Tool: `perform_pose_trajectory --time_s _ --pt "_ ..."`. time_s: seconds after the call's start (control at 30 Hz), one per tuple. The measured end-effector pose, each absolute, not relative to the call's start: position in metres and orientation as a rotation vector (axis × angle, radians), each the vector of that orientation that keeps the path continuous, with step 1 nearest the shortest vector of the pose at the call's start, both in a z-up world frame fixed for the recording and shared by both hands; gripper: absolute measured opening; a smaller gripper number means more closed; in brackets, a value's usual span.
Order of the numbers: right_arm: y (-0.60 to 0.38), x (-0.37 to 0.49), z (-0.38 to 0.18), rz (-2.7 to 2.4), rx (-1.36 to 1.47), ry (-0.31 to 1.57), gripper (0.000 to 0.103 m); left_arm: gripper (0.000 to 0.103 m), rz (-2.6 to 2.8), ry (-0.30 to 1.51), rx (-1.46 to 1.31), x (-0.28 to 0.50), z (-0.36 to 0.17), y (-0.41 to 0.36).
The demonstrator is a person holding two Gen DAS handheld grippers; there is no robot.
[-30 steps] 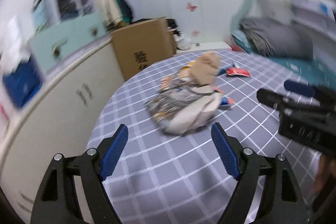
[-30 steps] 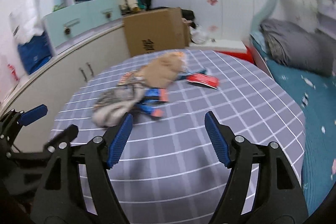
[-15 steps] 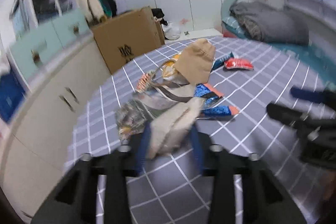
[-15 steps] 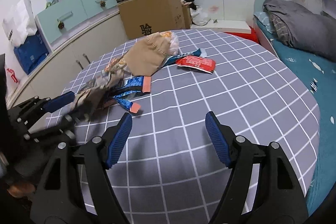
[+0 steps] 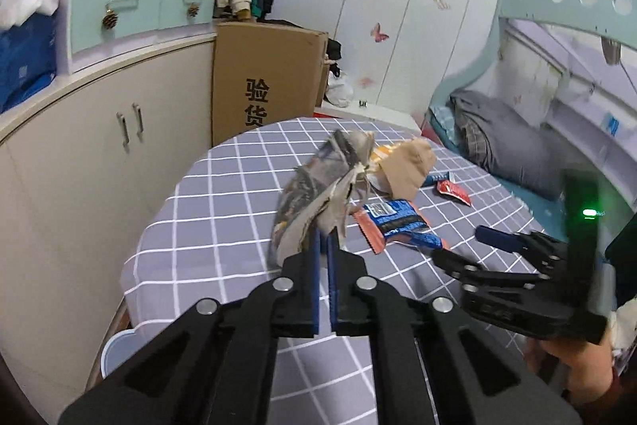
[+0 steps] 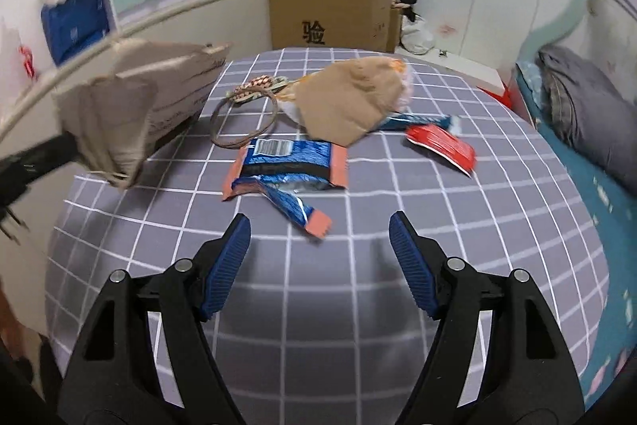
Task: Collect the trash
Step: 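Move both tools back to the table while the left tool grasps the tan paper bag, then grasp the blue wrapper with the right tool while the left tool carries the paper bag to the wastebasket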
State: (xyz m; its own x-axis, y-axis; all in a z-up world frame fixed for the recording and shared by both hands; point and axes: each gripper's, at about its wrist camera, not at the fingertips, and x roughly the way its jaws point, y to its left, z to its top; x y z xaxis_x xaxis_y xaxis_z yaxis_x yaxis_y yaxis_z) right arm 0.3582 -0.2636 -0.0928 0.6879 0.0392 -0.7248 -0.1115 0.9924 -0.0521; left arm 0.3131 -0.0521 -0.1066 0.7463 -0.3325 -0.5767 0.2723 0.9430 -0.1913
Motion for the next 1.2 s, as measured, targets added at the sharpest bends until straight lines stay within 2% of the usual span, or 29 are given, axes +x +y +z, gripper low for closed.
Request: perform_pose_trajectory --time_s 0.13,0.2,0.23,0.3,0.7,0.97,1.2 --pt "-0.251 0.377 -0.100 0.105 -0.138 0.834 0.071 0.002 -0.344 0.630 -0.138 0.307 -0.100 -0.036" --pt "-0.246 0.387 -0.106 0.108 -0.148 0.877 0.052 0.002 -0.350 0.625 -0.162 0.304 -0.097 -0.027" --pt "-0.246 0.388 -0.109 0.114 -0.144 0.894 0.026 0.002 -0.347 0.614 -0.170 0.301 -0.095 -0.022" --pt "-0.249 0.388 -0.110 0.142 -0.090 0.908 0.013 0.001 -0.340 0.605 -0.181 0.297 -0.094 -0.014" --pt "-0.240 0.328 -0.056 0.199 0.031 0.740 0.010 0.001 -0.309 0.562 -0.357 0.273 -0.089 0.038" --pt "-0.161 0.297 -0.025 0.395 0.027 0.687 0.010 0.001 -0.210 0.510 -0.412 0.240 -0.082 0.099" --pt "-0.060 0.291 -0.045 0.591 -0.019 0.744 0.010 0.001 0.001 0.456 -0.415 0.205 -0.094 0.179"
